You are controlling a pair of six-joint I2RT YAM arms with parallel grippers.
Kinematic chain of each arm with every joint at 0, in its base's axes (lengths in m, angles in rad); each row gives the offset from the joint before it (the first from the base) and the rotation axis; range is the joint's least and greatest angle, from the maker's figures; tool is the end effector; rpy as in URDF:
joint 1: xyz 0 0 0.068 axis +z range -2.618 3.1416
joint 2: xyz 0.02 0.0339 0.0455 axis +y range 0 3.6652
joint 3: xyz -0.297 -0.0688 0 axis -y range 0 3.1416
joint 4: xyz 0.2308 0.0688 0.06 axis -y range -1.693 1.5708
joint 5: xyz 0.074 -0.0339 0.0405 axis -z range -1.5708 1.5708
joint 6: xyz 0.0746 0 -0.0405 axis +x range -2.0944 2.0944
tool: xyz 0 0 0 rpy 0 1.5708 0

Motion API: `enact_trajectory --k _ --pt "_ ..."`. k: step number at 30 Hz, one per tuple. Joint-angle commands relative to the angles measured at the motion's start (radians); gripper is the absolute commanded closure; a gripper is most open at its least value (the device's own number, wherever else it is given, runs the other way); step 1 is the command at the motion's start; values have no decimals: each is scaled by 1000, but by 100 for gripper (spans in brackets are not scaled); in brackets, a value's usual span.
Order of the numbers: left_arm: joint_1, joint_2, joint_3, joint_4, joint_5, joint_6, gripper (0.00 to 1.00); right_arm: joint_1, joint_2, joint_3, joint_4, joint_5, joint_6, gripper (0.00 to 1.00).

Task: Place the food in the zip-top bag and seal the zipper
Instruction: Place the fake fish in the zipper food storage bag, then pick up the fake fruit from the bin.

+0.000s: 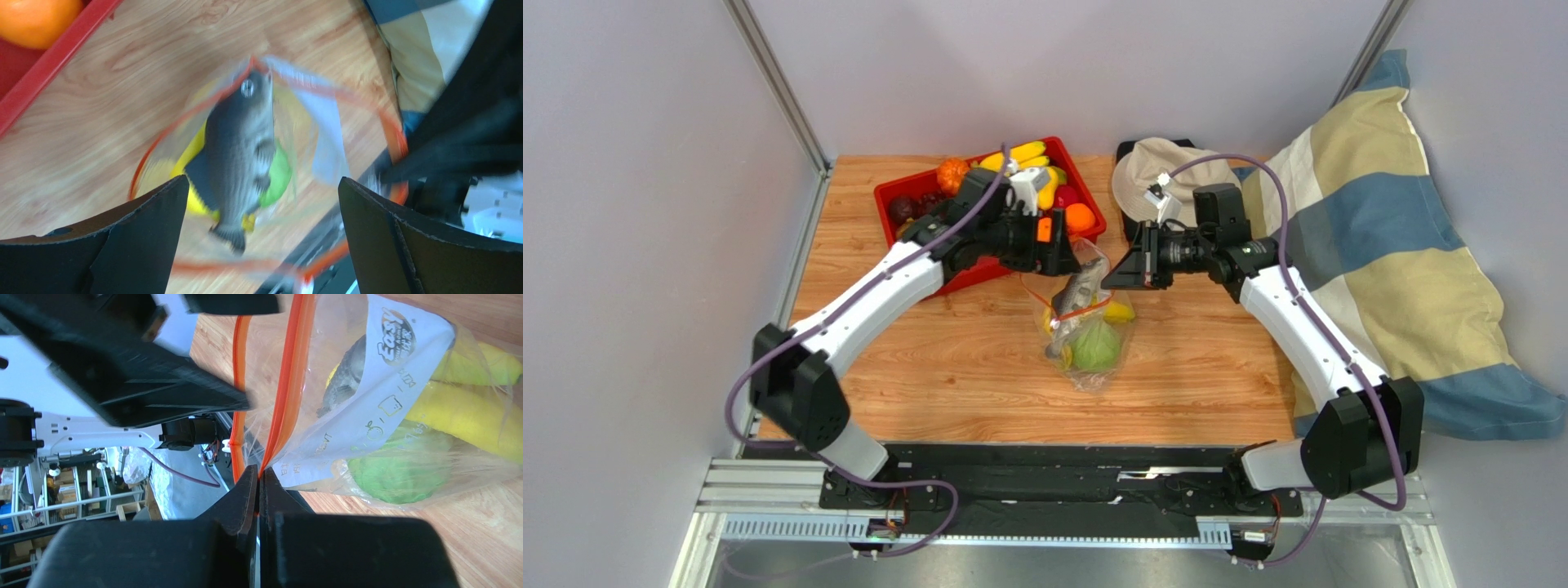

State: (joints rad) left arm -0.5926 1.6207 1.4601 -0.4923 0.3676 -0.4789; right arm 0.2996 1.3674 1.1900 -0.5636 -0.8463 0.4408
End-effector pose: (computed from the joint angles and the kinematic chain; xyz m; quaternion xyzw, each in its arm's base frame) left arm 0.3055 -0.2380 0.3452 0.1309 0.8754 -0.3632 0.2909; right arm 0.2595 0.1386 0.3394 -0.1063 0.8440 0.4833 0.2067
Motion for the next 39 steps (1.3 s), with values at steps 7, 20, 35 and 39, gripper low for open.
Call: enact_trajectory --k 7,20,35,39 --pt "321 -285 -121 -31 74 431 1 -30 2 36 41 7 -8 100" --pt "528 125 43 -209 -192 594 12 -28 33 68 34 24 -22 100" --pt "517 343 100 -247 -177 597 13 -27 53 86 21 29 -36 100" --pt "510 340 118 -252 -170 580 26 -27 64 100 15 27 -40 100"
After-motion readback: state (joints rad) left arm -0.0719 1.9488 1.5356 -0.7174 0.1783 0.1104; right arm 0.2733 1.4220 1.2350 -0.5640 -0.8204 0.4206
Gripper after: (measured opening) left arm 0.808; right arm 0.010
